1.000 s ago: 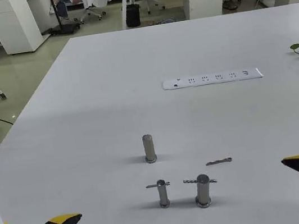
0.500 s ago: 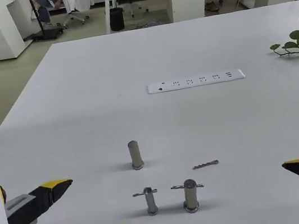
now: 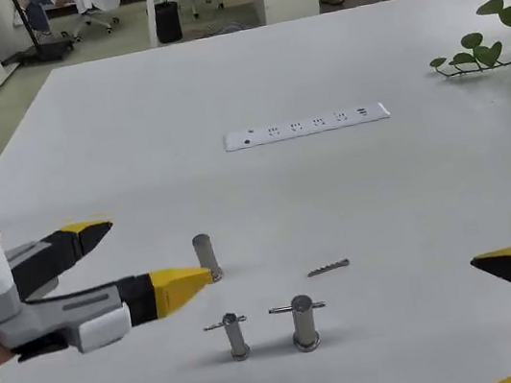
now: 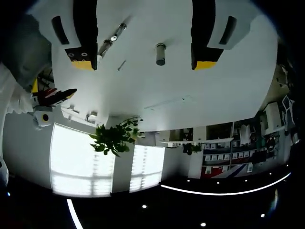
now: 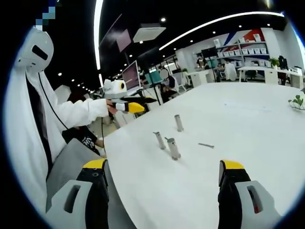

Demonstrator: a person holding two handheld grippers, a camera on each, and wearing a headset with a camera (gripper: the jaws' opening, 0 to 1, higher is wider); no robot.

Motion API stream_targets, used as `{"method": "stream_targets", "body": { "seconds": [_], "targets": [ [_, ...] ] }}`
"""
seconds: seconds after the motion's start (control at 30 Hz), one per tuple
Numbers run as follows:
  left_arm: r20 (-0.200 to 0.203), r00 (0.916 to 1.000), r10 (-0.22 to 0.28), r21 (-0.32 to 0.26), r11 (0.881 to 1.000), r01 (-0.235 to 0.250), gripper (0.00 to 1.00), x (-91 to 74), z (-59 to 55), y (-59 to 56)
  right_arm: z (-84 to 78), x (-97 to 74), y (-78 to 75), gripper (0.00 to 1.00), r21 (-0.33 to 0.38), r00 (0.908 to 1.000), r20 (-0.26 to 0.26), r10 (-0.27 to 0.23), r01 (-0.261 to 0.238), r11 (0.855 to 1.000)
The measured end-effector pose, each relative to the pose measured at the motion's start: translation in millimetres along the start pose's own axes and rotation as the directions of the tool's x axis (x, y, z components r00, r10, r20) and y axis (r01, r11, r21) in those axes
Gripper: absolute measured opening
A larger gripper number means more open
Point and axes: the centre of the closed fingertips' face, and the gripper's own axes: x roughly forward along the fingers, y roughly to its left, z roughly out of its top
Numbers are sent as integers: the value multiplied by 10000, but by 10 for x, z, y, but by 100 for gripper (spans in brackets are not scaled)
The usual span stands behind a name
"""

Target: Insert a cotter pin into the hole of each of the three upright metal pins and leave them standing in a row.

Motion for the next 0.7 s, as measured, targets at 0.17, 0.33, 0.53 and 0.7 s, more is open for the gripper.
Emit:
{"method": "stream_targets", "body": {
  "seconds": [0.17, 0.33, 0.53, 0.7],
  "targets": [
    [-101, 9999, 90, 264, 9996, -88, 66, 199, 2, 78, -53, -2, 2, 93, 137, 9999, -47, -121, 122, 9998],
    [-251, 9994, -257, 419, 9988, 268, 55, 437, -49, 85, -104, -13, -12, 92, 230, 9996, -95, -261, 263, 9994],
    [-994, 9945, -319, 886, 9952, 407, 43, 665, -256, 125, -150, -6, -45, 92, 275, 9990, -232, -377, 384, 9989],
    [-1430, 9893, -288, 1086, 9931, 446, 34, 797, -417, 168, -179, 5, -66, 91, 237, 9984, -345, -451, 459, 9987]
  ]
}}
